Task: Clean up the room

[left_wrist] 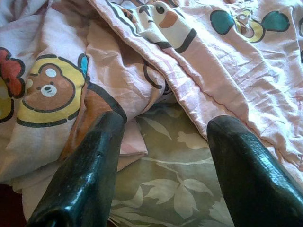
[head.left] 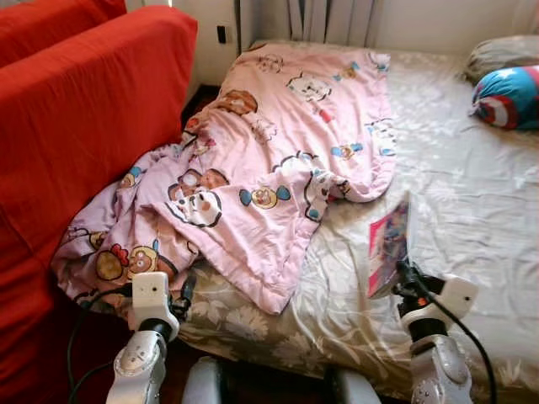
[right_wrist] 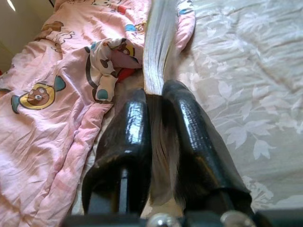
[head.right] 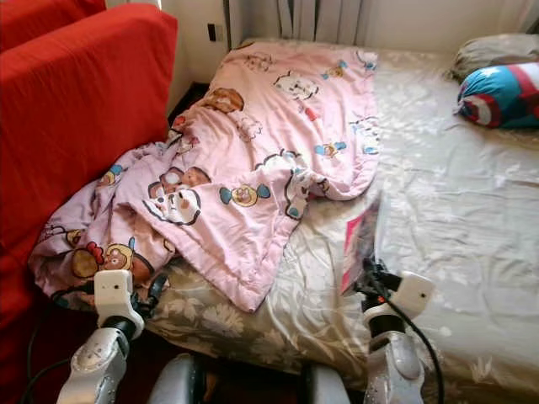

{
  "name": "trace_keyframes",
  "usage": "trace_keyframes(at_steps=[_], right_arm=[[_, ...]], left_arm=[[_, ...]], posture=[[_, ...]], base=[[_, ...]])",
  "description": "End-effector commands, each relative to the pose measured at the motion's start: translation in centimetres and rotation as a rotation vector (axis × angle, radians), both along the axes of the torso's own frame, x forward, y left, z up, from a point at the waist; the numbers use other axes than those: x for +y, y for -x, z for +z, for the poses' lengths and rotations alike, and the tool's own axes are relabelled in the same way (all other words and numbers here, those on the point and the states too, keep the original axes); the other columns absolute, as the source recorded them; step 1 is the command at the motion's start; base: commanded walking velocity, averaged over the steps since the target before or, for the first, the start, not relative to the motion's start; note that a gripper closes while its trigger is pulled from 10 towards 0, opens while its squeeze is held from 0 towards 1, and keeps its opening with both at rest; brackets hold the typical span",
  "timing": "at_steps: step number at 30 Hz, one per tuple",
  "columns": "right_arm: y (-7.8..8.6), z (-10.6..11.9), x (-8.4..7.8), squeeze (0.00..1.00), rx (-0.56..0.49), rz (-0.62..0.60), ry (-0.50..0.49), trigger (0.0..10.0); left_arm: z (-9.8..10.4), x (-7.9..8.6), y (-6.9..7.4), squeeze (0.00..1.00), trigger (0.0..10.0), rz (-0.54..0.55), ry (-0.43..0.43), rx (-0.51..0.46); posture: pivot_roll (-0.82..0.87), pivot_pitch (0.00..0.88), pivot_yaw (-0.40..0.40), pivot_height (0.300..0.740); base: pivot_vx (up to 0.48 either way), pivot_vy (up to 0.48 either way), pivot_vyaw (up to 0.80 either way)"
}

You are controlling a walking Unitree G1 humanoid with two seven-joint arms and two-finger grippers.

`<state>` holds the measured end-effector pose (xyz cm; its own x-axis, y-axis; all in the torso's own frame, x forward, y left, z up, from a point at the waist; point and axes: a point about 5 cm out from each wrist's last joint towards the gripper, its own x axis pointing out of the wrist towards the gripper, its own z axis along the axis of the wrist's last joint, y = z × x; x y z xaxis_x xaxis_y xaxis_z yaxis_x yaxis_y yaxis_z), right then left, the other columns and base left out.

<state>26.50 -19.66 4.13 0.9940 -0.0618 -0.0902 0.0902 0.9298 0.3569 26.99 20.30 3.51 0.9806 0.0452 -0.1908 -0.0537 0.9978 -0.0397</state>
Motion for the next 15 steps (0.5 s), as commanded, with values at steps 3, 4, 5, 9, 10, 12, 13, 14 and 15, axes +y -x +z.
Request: trace_keyframes(at_steps=[3, 4, 5, 9, 10, 12, 13, 14, 15], right_arm=[[-0.7, 1.1, 0.5, 0.0, -0.037, 0.036, 0.036, 10.0], [-0.6, 1.1, 0.8, 0.0, -0.037, 0.051, 0.042, 10.0], [-0.6, 1.0, 1.0, 0.0, -0.036, 0.059, 0.047, 10.0], [-0.1, 0.6, 1.1, 0.0, -0.016, 0.045, 0.049, 10.0], [0.0, 0.5, 1.1, 0.0, -0.01, 0.046, 0.053, 10.0], [0.2, 0.5, 1.0, 0.0, -0.009, 0.048, 0.063, 10.0], [0.2, 0.5, 0.8, 0.0, -0.008, 0.043, 0.064, 10.0], [0.2, 0.5, 0.7, 0.0, -0.007, 0.039, 0.063, 10.0], [0.3, 0.5, 0.5, 0.0, -0.008, 0.03, 0.062, 10.0]], left_arm=[[-0.1, 0.5, -0.2, 0.0, 10.0, 0.025, -0.001, 0.0], [-0.1, 0.6, -0.3, 0.0, 10.0, 0.026, -0.001, -0.002], [-0.1, 0.6, -0.3, 0.0, 10.0, 0.026, -0.001, -0.003], [-0.4, 0.6, -0.5, 0.0, 10.0, 0.028, 0.002, -0.008], [-0.4, 0.5, -0.5, 0.0, 10.0, 0.026, 0.007, -0.01], [-0.4, 0.2, -0.6, 0.0, 10.0, 0.021, 0.01, -0.012], [-0.4, 0.1, -0.7, 0.0, 10.0, 0.02, 0.014, -0.015], [-0.3, 0.0, -0.8, 0.0, 10.0, 0.019, 0.017, -0.017], [-0.3, -0.1, -0.9, 0.0, 10.0, 0.018, 0.019, -0.019]], posture=[[-0.02, 0.051, -0.037, 0.656], [-0.02, 0.049, -0.035, 0.661], [-0.02, 0.049, -0.035, 0.666], [-0.03, 0.042, -0.031, 0.691], [-0.03, 0.042, -0.031, 0.701], [-0.03, 0.041, -0.032, 0.711], [-0.03, 0.041, -0.032, 0.716], [-0.03, 0.041, -0.032, 0.721], [-0.03, 0.041, -0.032, 0.731]], base=[[0.0, 0.0, 0.0], [0.0, 0.0, 0.0], [0.0, 0.0, 0.0], [0.0, 0.0, 0.0], [0.0, 0.0, 0.0], [0.0, 0.0, 0.0], [0.0, 0.0, 0.0], [0.0, 0.0, 0.0], [0.0, 0.0, 0.0]])
